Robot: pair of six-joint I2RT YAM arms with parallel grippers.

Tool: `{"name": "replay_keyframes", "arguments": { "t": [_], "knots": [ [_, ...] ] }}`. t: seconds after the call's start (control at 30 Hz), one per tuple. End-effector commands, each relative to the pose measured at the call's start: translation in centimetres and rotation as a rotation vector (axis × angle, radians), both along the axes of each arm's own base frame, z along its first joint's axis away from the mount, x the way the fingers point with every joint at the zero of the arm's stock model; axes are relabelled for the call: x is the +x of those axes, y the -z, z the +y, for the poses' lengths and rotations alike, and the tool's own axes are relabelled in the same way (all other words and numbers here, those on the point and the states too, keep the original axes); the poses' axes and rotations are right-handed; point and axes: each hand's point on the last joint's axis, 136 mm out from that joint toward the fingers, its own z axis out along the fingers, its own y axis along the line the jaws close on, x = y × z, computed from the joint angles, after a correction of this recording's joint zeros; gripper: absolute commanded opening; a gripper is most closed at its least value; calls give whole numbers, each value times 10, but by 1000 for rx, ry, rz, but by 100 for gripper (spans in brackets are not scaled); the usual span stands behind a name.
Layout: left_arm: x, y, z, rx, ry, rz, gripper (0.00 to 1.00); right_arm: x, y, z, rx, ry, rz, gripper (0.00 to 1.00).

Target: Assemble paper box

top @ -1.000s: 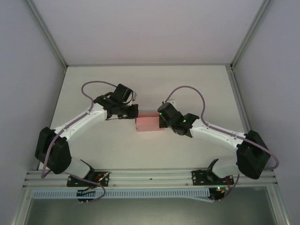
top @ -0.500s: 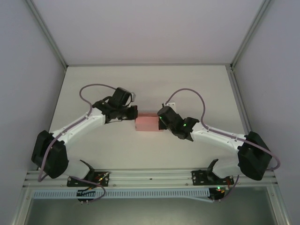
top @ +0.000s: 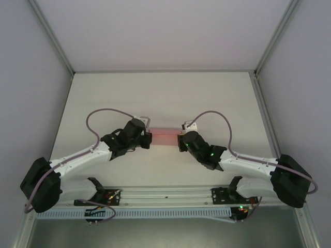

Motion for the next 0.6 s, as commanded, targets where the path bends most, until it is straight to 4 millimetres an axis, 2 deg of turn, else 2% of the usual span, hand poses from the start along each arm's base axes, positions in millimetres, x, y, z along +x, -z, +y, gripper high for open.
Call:
{"name": "replay_keyframes", "arguments": {
  "t": [0.0, 0.1, 0.17, 0.33, 0.43, 0.57],
  "knots": [
    [-23, 42, 16, 119, 4, 134, 0, -16, 11, 2, -24, -68, 55, 34],
    [-20, 39, 13, 126, 11, 133, 0, -18, -10, 11, 24, -95, 60, 59],
    [-19, 38, 13, 131, 10, 132, 0, -14, -22, 9, 52, -51, 60, 73],
    [-18, 34, 8, 119, 22, 126, 0, -1, -52, -7, 96, 77, 11, 83],
    [-20, 32, 5, 113, 39, 124, 0, 9, -63, -21, 120, 173, -3, 86],
    [-20, 31, 6, 115, 40, 117, 0, 21, -52, -35, 132, 240, 72, 85]
  ]
}}
